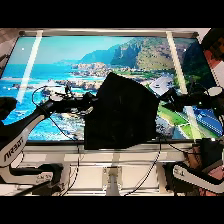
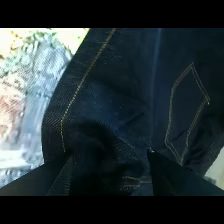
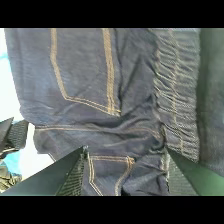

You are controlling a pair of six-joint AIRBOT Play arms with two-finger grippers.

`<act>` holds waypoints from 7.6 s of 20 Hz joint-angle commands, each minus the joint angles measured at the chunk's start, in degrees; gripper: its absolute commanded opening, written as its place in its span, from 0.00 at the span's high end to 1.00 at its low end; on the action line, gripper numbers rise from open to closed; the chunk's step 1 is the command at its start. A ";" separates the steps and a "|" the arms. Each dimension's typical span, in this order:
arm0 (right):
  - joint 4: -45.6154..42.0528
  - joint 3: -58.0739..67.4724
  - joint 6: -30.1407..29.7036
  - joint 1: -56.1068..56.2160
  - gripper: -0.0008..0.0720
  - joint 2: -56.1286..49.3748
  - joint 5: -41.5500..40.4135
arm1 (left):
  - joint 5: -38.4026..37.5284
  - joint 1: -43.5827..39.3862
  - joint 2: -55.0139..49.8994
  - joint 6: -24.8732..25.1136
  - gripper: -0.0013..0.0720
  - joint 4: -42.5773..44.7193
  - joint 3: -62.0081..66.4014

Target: Fold the clothes and pants, and hang the long-sleeved shirts on hangers.

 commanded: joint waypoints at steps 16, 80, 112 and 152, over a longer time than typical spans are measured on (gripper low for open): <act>-6.38 2.43 3.78 3.13 0.24 -6.45 -15.72 | -0.20 0.76 -3.54 0.83 0.97 -4.90 0.33; 25.33 -29.49 2.51 32.72 0.95 13.51 -29.62 | -19.87 18.25 70.18 -50.80 0.97 47.47 -35.65; 18.29 -33.86 16.44 45.38 0.08 13.33 -55.04 | 5.25 18.25 47.98 -26.62 0.23 4.20 -49.33; 23.02 -33.79 36.20 46.97 0.95 32.33 -73.90 | 36.35 -12.70 26.69 7.41 0.98 -3.78 2.27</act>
